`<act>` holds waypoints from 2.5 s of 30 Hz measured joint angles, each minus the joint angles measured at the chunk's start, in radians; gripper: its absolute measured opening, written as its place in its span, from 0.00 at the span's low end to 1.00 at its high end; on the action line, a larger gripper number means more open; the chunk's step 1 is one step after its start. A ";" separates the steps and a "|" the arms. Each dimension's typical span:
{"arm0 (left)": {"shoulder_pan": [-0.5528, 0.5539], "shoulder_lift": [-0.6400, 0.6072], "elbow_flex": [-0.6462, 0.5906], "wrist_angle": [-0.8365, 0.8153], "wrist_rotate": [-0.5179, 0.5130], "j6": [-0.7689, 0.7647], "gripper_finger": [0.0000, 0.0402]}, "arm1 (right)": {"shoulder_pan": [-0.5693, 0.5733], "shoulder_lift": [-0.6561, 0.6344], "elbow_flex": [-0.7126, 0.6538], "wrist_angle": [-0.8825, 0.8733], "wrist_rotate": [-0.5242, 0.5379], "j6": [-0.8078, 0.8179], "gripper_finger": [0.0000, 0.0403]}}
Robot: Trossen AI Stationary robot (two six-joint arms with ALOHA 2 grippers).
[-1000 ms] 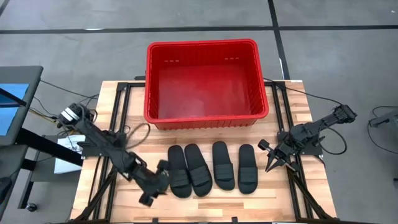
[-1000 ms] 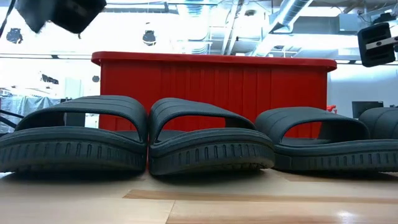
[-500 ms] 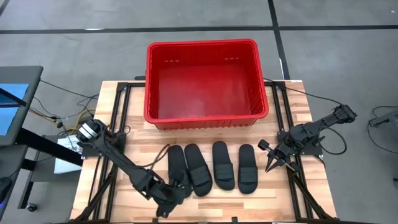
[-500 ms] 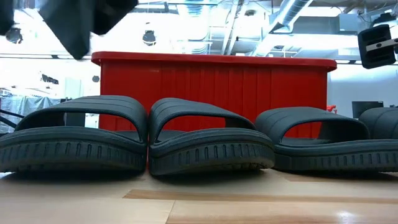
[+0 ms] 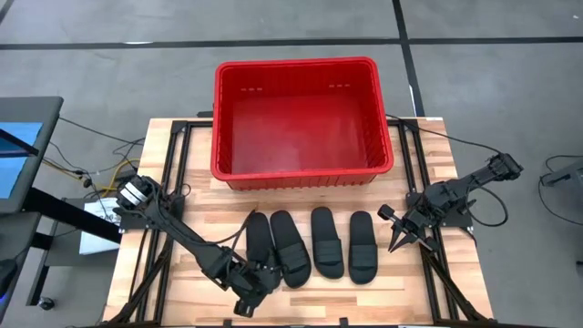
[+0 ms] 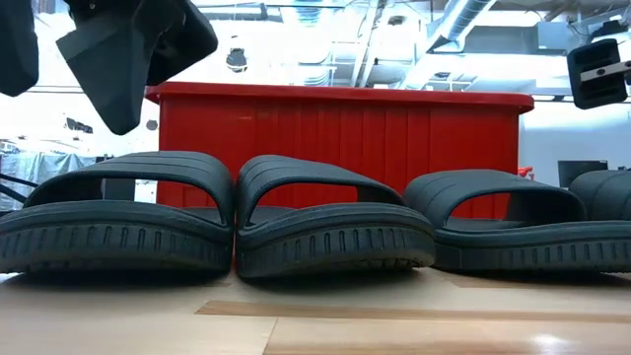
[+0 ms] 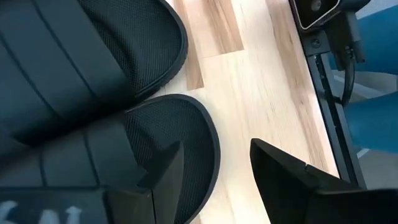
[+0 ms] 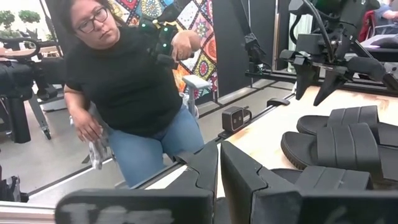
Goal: Pick and place slides into bin
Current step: Put the black slipper into the red container
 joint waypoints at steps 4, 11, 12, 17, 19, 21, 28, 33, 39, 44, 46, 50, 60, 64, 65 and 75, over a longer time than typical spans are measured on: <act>-0.001 0.032 0.000 0.016 0.011 -0.006 0.44 | 0.000 0.000 0.000 -0.001 0.000 0.000 0.03; -0.003 0.096 0.005 0.008 0.019 -0.006 0.44 | 0.000 0.000 0.000 0.000 0.000 0.000 0.03; -0.003 0.105 0.006 0.007 0.019 -0.006 0.44 | 0.000 0.000 0.000 -0.003 0.000 0.000 0.03; -0.004 0.150 0.010 -0.002 -0.012 -0.005 0.44 | 0.000 0.000 0.000 -0.018 0.000 0.000 0.03; -0.005 0.171 0.012 -0.006 -0.023 -0.005 0.44 | 0.000 0.000 0.000 -0.020 0.000 0.000 0.03; -0.004 0.185 0.013 -0.006 -0.027 -0.005 0.44 | 0.000 0.000 0.000 -0.022 0.000 0.000 0.03; -0.010 0.194 0.011 0.012 -0.098 -0.048 0.44 | 0.000 0.000 0.000 -0.024 0.000 0.000 0.03; -0.013 0.196 0.008 0.023 -0.140 -0.090 0.31 | 0.000 0.000 0.000 -0.025 0.000 0.000 0.03; -0.046 0.197 0.007 0.028 -0.169 -0.106 0.04 | 0.000 0.000 0.000 -0.026 0.000 0.000 0.03; -0.092 0.200 0.010 0.035 -0.200 -0.143 0.02 | 0.000 0.000 0.000 -0.026 0.000 0.000 0.03; -0.110 0.202 0.030 0.005 -0.200 -0.161 0.01 | 0.000 0.000 0.000 -0.026 0.000 0.000 0.03; -0.143 0.212 0.120 -0.140 -0.190 -0.175 0.01 | 0.000 0.000 0.000 -0.027 0.000 0.000 0.03; -0.188 0.211 0.406 -0.460 -0.180 -0.182 0.01 | 0.000 0.000 0.000 -0.027 0.000 0.000 0.03; -0.200 0.209 0.518 -0.589 -0.216 -0.181 0.01 | 0.000 0.000 0.000 -0.027 0.000 0.000 0.03; -0.202 0.209 0.547 -0.624 -0.228 -0.180 0.01 | 0.000 0.000 0.000 -0.027 0.000 0.000 0.03; -0.201 0.206 0.905 -1.032 -0.388 -0.162 0.00 | 0.000 0.000 0.000 -0.027 0.000 0.000 0.03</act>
